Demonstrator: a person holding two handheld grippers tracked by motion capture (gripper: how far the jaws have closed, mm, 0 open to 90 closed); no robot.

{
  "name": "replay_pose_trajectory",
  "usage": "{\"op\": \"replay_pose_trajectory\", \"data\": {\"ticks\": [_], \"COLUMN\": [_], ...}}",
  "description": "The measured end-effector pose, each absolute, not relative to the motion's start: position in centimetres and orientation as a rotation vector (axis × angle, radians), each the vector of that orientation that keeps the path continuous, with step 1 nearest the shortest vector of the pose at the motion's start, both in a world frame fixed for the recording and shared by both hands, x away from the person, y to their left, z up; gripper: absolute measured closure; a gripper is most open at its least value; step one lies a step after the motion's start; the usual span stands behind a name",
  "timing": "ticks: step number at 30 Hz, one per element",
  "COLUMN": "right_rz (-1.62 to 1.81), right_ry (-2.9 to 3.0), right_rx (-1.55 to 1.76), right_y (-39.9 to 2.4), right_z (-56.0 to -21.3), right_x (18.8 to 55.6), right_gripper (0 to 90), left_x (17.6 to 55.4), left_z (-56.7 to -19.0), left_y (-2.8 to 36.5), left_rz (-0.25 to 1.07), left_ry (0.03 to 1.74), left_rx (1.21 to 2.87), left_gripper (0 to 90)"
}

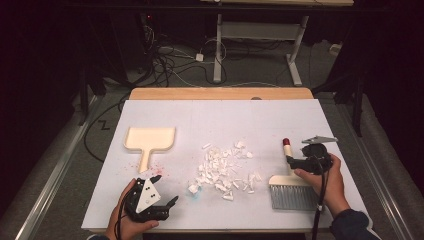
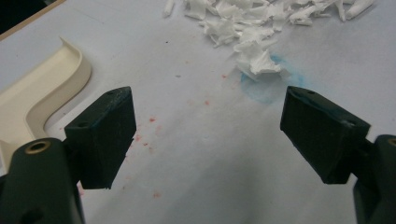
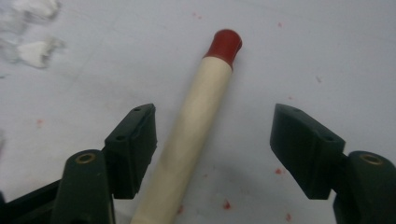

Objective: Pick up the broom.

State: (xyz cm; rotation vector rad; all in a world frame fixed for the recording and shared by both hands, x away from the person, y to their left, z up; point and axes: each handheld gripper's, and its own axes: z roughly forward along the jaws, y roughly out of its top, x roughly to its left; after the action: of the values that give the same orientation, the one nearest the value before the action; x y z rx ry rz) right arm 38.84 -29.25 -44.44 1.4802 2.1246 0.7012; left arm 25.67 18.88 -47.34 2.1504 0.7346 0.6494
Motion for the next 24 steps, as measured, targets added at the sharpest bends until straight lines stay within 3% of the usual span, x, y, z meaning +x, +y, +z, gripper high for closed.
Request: {"op": "replay_pose_trajectory", "data": {"ticks": [6, 8, 10, 24], "right_rz": [0.642, 0.629, 0.631, 0.692], "right_ry": [2.191, 2.226, 2.232, 2.207], "right_rx": [1.529, 1.51, 1.505, 1.483], "right_y": [-28.8, -28.3, -28.1, -28.2], "right_z": [-45.8, -45.6, -45.6, -45.9], "right_x": [40.4, 40.5, 40.5, 40.6], "right_gripper": [43.4, 53.9, 58.0, 70.5], "left_x": [25.6, 25.6, 25.6, 25.8], "left_z": [-47.4, -47.4, -47.4, -47.4], "left_y": [18.9, 18.9, 18.8, 18.4], "left_rz": [0.646, 0.647, 0.646, 0.641], "left_ry": [0.734, 0.734, 0.733, 0.71], "left_rx": [2.158, 2.16, 2.162, 2.174], "left_gripper": [17.4, 17.5, 17.5, 17.5]}}
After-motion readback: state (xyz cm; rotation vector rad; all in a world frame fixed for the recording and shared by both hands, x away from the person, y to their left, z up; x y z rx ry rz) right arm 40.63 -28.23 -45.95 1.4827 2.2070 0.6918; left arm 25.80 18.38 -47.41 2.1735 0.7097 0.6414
